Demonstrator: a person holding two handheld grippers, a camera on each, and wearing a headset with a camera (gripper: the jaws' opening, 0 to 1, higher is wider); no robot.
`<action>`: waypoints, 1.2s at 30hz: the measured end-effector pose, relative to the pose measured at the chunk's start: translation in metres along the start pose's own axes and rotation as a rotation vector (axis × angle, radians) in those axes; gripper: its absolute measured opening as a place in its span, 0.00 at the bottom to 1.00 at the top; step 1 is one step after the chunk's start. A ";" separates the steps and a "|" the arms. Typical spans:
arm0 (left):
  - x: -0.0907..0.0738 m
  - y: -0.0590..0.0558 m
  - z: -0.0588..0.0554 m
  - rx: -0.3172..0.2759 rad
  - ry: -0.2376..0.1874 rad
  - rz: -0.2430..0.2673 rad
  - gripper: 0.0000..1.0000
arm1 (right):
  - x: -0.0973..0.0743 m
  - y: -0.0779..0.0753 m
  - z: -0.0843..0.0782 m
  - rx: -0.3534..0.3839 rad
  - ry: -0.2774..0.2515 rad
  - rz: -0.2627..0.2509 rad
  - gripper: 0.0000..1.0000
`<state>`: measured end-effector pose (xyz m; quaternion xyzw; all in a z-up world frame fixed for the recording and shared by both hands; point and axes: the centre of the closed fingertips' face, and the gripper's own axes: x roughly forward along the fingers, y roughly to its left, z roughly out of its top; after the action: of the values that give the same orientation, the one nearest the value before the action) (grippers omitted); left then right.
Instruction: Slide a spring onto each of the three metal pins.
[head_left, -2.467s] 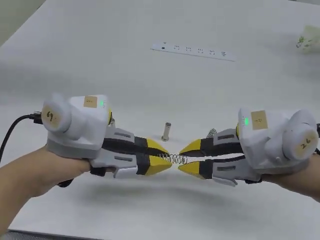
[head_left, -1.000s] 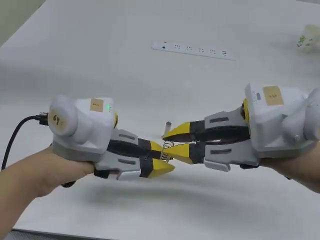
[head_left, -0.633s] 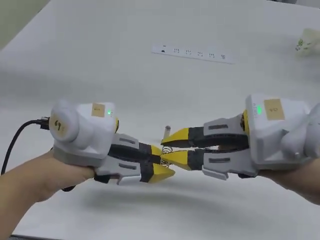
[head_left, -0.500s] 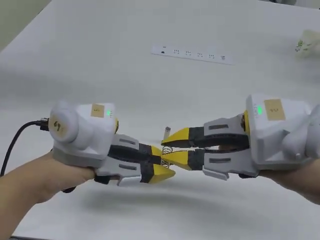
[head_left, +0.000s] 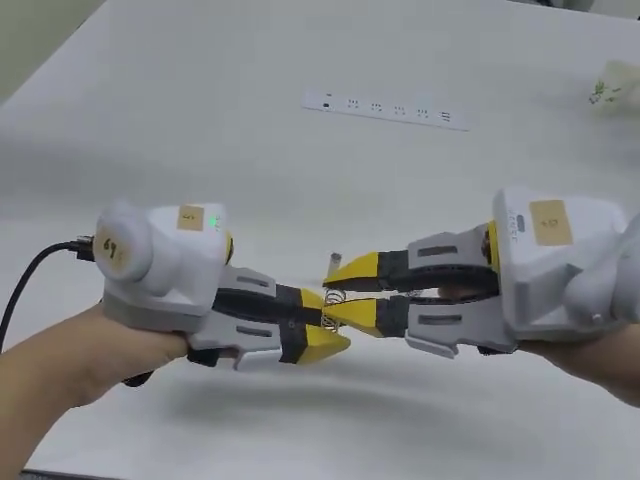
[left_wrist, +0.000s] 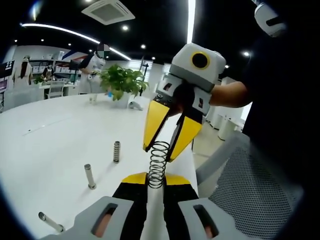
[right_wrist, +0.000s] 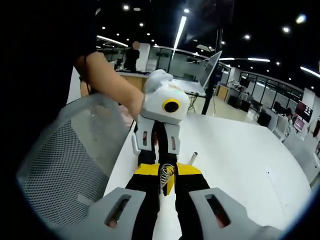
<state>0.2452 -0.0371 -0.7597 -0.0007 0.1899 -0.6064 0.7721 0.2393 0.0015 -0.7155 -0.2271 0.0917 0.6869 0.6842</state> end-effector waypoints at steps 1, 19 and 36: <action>0.000 0.000 0.001 -0.005 -0.003 0.000 0.03 | 0.000 0.000 0.000 -0.002 0.000 -0.002 0.07; -0.006 0.004 0.000 -0.037 -0.011 0.039 0.14 | 0.003 -0.005 -0.002 -0.001 0.004 -0.013 0.07; -0.021 0.015 0.003 -0.043 -0.029 0.109 0.34 | 0.004 -0.011 -0.002 -0.002 0.007 -0.040 0.07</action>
<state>0.2566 -0.0143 -0.7542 -0.0157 0.1915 -0.5590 0.8066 0.2511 0.0049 -0.7170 -0.2320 0.0889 0.6724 0.6972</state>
